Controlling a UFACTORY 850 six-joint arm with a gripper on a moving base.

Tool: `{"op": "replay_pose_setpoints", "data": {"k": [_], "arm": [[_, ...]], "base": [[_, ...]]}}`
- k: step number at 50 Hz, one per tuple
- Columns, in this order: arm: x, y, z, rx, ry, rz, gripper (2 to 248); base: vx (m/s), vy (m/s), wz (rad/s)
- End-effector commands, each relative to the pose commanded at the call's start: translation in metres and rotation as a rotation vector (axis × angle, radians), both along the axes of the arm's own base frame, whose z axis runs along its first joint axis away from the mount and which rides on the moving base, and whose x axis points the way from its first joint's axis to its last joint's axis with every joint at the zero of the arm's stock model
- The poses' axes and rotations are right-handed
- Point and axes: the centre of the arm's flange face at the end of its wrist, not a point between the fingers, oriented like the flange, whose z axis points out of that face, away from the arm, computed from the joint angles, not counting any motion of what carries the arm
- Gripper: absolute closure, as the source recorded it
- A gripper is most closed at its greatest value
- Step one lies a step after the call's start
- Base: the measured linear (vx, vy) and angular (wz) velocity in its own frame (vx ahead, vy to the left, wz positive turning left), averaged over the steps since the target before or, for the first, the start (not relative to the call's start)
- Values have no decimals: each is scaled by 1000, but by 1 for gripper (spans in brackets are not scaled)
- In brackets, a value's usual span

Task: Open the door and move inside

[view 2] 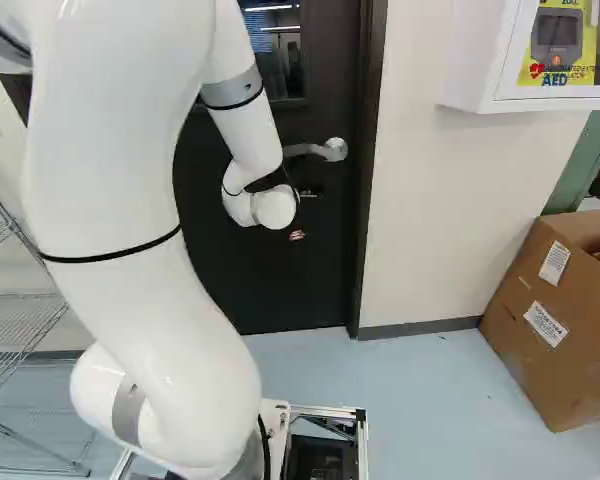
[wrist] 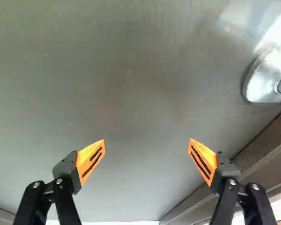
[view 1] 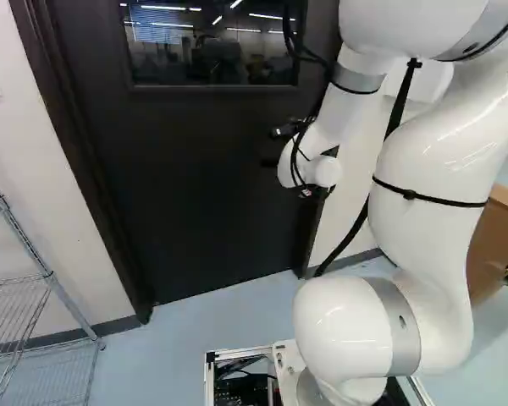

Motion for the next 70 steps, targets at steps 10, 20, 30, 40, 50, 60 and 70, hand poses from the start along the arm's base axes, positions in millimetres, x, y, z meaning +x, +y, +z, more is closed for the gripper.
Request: {"op": "replay_pose_setpoints", "data": {"k": [10, 20, 30, 40, 50, 60, 70], "arm": [[1, 0, -9, 3, 19, 0, 3], [-8, -1, -10, 4, 25, -5, 3], [-27, -7, -7, 4, 26, -24, 3], [-43, -15, 3, 1, 8, -51, 3], [-48, -18, 13, -3, -15, -60, 3], [-50, -18, 23, -7, -39, -61, 3], [-51, -18, 34, -12, -63, -61, 3]], "base": [[0, 0, 0], [0, 0, 0], [0, 0, 0], [0, 0, 0], [0, 0, 0], [0, 0, 0], [0, 0, 0]]}}
